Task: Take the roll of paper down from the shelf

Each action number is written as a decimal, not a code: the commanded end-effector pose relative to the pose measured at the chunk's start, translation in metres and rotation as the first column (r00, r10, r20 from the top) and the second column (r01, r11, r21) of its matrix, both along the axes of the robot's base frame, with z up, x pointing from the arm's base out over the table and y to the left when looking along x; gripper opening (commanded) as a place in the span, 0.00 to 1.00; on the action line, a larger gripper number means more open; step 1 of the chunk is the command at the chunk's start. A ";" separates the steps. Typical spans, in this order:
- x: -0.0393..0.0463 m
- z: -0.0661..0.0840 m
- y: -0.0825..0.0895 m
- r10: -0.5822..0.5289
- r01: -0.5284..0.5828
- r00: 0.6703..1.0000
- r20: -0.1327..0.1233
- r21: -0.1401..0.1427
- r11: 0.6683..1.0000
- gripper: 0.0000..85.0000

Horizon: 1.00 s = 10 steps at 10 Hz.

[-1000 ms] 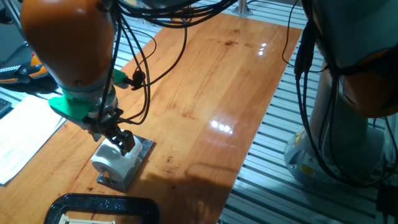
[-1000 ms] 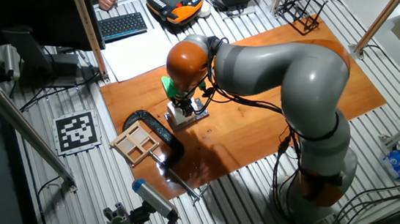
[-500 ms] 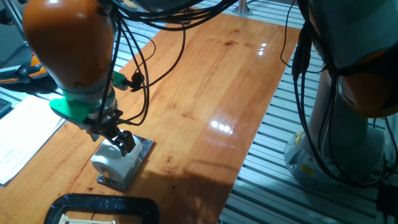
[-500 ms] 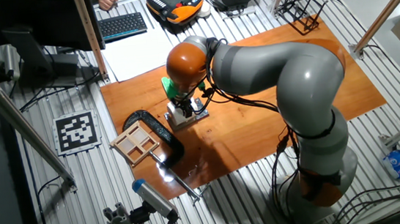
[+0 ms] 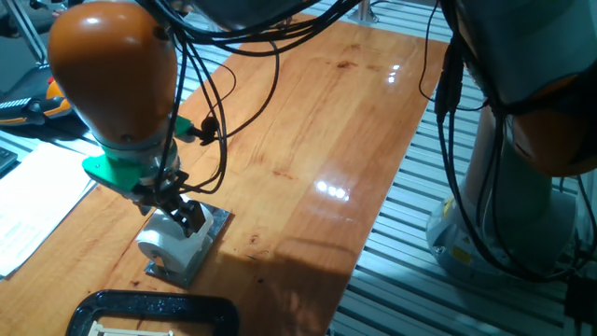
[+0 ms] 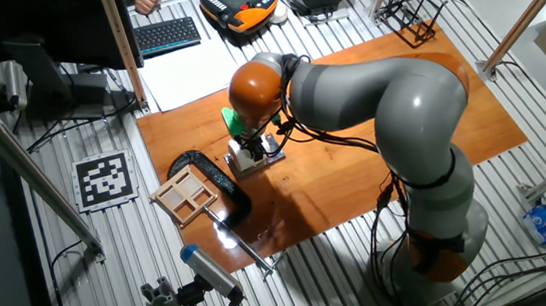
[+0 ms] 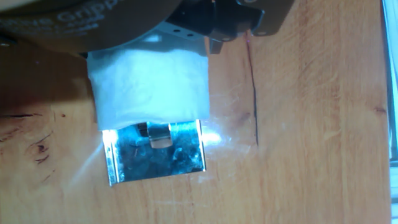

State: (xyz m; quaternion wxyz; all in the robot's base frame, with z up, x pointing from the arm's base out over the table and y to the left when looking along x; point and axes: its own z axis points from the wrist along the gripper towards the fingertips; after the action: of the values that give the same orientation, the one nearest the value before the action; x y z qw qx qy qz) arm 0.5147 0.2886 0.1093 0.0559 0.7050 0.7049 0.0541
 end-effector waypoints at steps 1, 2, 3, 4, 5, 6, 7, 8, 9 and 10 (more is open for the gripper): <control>0.0003 -0.003 -0.001 0.003 -0.003 1.000 0.004 0.003 1.000 1.00; 0.0003 -0.007 -0.003 0.010 -0.010 1.000 0.009 0.003 1.000 1.00; 0.0006 -0.010 -0.004 0.013 -0.013 1.000 0.014 0.007 1.000 1.00; 0.0005 -0.012 -0.004 0.013 -0.013 1.000 0.015 0.007 1.000 1.00; -0.0005 -0.015 -0.002 0.013 -0.013 1.000 0.020 -0.002 1.000 1.00; -0.0012 -0.017 -0.001 0.013 -0.013 1.000 0.021 -0.002 1.000 1.00; -0.0016 -0.018 0.001 0.012 -0.012 1.000 0.021 -0.004 1.000 1.00; -0.0022 -0.018 0.002 0.019 -0.019 1.000 0.019 -0.014 1.000 1.00; -0.0021 -0.018 0.002 0.029 -0.028 0.999 0.016 -0.019 0.999 1.00; -0.0023 -0.017 0.002 0.039 -0.039 0.999 0.010 -0.025 0.999 0.80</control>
State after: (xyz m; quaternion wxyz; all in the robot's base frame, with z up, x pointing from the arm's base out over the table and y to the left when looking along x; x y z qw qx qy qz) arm 0.5125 0.2905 0.0921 0.0672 0.6898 0.7191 0.0503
